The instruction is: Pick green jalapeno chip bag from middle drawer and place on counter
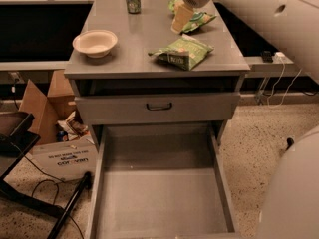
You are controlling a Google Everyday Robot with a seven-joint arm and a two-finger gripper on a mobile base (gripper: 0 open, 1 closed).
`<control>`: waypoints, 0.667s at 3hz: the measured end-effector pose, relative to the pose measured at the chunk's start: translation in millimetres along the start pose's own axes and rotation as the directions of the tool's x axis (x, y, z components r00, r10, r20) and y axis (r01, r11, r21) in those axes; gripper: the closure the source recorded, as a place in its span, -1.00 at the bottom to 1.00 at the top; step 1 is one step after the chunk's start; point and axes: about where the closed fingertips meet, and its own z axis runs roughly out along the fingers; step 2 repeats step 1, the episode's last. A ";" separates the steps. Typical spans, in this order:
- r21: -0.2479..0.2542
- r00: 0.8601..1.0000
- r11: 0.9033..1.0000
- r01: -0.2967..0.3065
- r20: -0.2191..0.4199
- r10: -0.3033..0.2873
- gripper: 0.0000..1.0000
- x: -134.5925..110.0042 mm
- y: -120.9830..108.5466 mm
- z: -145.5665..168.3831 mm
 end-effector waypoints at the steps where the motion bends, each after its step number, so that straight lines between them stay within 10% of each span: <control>1: 0.051 0.987 0.995 -0.083 0.140 0.075 -1.00 -16.3 -55.0 -56.9; 2: 0.051 0.987 0.995 -0.083 0.140 0.075 -1.00 -16.3 -55.0 -56.9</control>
Offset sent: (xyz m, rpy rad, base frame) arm 0.0000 0.0000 0.0000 0.0000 0.0000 0.0000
